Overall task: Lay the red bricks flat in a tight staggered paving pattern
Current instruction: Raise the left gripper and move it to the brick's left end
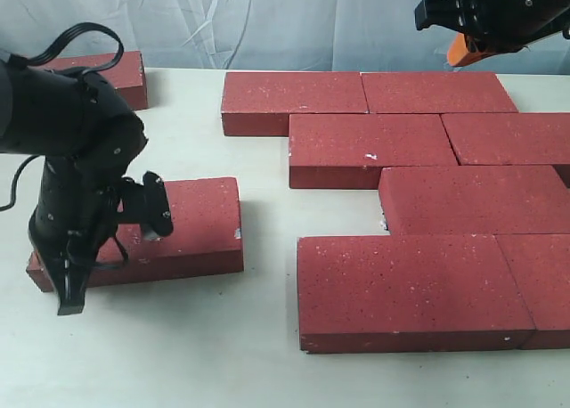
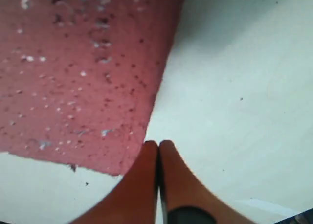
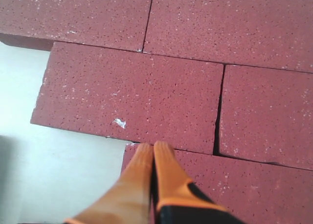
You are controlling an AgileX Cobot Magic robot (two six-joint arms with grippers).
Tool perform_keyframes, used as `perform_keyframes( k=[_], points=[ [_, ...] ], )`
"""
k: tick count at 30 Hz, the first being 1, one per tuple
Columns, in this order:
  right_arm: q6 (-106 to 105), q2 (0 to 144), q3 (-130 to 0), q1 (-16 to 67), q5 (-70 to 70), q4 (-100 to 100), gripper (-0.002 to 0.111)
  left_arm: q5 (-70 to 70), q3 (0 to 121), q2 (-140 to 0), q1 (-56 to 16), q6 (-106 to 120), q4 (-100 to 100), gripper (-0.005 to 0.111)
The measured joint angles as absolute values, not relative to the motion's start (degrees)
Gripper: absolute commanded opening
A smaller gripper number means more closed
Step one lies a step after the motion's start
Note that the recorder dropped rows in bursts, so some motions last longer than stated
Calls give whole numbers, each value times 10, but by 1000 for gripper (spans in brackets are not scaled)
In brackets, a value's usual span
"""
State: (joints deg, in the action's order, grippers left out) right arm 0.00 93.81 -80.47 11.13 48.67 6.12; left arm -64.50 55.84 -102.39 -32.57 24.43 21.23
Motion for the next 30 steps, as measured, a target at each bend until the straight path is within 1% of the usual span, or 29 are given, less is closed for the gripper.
perform_keyframes(
  k=[3,6,9,13,16,20,25,30],
  points=[
    [0,938,-805,111,487,61,-1,-672,588,-1008,-326,244,204,0],
    [0,938,-805,111,487,61,-1,-663,615,-976,-326,243,166,0],
    [0,938,-805,111,487,61,-1,-613,628,-937,-326,237,126,0],
    [0,938,-805,111,487,61,-1,-517,632,-895,-311,163,115,0],
    [0,938,-805,111,487,61,-1,-482,633,-880,-269,81,129,0],
    [0,938,-805,111,487,61,-1,-471,631,-880,-192,17,138,0],
    [0,938,-805,111,488,61,-1,-467,619,-900,-103,0,137,0],
    [0,938,-805,111,488,61,-1,-465,613,-943,-37,-9,133,0]
  ],
)
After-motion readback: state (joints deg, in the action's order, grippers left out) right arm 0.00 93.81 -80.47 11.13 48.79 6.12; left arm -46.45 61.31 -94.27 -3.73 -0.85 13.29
